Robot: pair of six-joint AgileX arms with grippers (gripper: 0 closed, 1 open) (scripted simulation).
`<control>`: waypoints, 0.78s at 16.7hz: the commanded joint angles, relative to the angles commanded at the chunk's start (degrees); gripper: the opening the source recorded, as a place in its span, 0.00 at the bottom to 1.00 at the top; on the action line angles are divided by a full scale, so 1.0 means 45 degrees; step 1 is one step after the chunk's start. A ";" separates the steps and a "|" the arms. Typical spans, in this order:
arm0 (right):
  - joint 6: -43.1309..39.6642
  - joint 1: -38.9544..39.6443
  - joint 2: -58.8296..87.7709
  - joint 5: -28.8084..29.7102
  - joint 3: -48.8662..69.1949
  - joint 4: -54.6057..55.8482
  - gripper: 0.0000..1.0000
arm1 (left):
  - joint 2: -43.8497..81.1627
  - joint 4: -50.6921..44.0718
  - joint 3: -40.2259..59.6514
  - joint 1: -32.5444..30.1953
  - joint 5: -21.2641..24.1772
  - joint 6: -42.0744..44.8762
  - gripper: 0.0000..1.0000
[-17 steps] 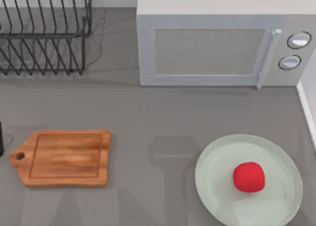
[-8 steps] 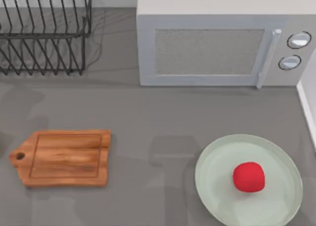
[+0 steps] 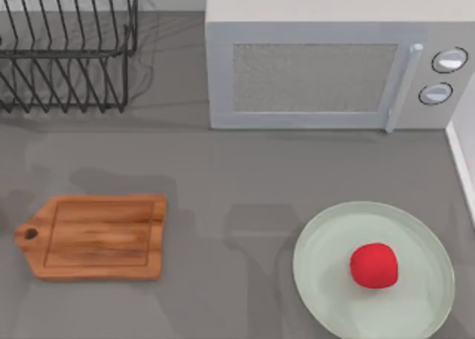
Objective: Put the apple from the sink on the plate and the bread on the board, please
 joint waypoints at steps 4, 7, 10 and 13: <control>0.0000 0.0000 0.0000 0.0000 0.0000 0.0000 1.00 | 0.1684 -0.0964 0.1156 0.0210 0.0002 0.0498 1.00; 0.0000 0.0000 0.0000 0.0000 0.0000 0.0000 1.00 | 0.1827 -0.1046 0.1254 0.0227 0.0002 0.0540 1.00; 0.0000 0.0000 0.0000 0.0000 0.0000 0.0000 1.00 | 0.1793 -0.1019 0.1216 0.0159 0.0000 0.0527 1.00; 0.0000 0.0000 0.0000 0.0000 0.0000 0.0000 1.00 | 0.2032 -0.0502 0.0853 0.0197 0.0004 0.0510 1.00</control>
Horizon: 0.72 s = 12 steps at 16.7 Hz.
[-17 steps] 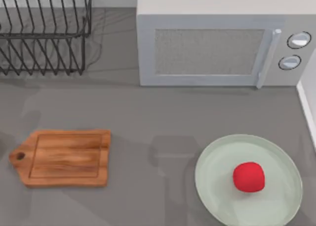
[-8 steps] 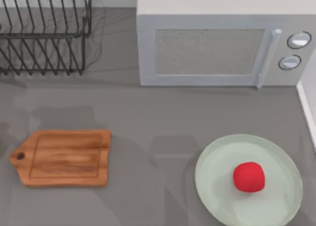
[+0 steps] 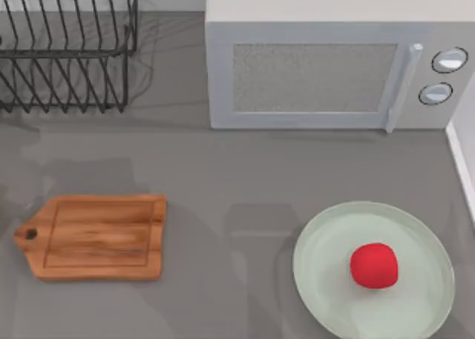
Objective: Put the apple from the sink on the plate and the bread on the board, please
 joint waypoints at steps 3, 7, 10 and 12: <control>0.0000 0.0000 0.0000 0.0000 0.0000 0.0000 1.00 | 0.0546 0.1486 -0.0791 0.0022 0.0003 0.0035 1.00; 0.0000 0.0000 0.0000 0.0000 0.0000 0.0000 1.00 | 0.1102 0.2741 -0.1575 0.0051 0.0006 0.0071 1.00; 0.0000 0.0000 0.0000 0.0000 0.0000 0.0000 1.00 | 0.1106 0.2748 -0.1580 0.0051 0.0006 0.0071 1.00; 0.0000 0.0000 0.0000 0.0000 0.0000 0.0000 1.00 | 0.1106 0.2748 -0.1580 0.0051 0.0006 0.0071 0.85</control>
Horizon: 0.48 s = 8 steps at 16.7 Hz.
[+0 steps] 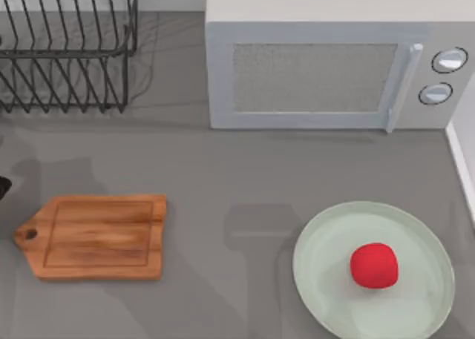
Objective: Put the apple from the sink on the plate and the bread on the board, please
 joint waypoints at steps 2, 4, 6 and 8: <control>0.0000 0.0000 0.0000 0.0000 0.0000 0.0000 1.00 | 0.0000 0.0000 0.0000 0.0000 0.0000 0.0000 0.70; 0.0000 0.0000 0.0000 0.0000 0.0000 0.0000 1.00 | 0.0000 0.0000 0.0000 0.0000 0.0000 0.0000 0.55; 0.0000 0.0000 0.0000 0.0000 0.0000 0.0000 1.00 | 0.0000 0.0000 0.0000 0.0000 0.0000 0.0000 0.40; 0.0000 0.0000 0.0000 0.0000 0.0000 0.0000 1.00 | 0.0000 0.0000 0.0000 0.0000 0.0000 0.0000 0.25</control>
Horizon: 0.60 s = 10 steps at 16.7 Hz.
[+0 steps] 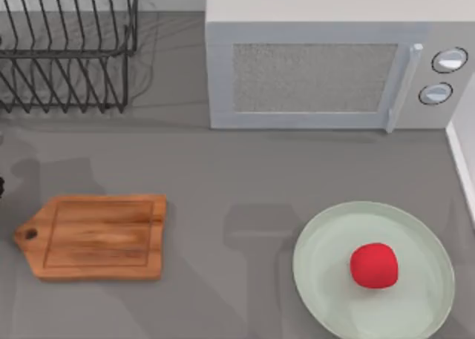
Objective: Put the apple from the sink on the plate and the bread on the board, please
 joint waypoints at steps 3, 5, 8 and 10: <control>0.0000 0.0000 0.0000 0.0000 0.0000 0.0000 1.00 | 0.0000 0.0000 0.0000 0.0000 0.0000 0.0000 0.02; 0.0000 0.0000 0.0000 0.0000 0.0000 0.0000 1.00 | 0.0000 0.0000 0.0000 0.0000 0.0000 0.0000 0.00; 0.0000 0.0000 0.0000 0.0000 0.0000 0.0000 1.00 | 0.0000 0.0000 0.0000 0.0000 0.0000 0.0000 0.00; 0.0000 0.0000 0.0000 0.0000 0.0000 0.0000 1.00 | 0.0000 0.0000 0.0000 0.0000 0.0000 0.0000 0.00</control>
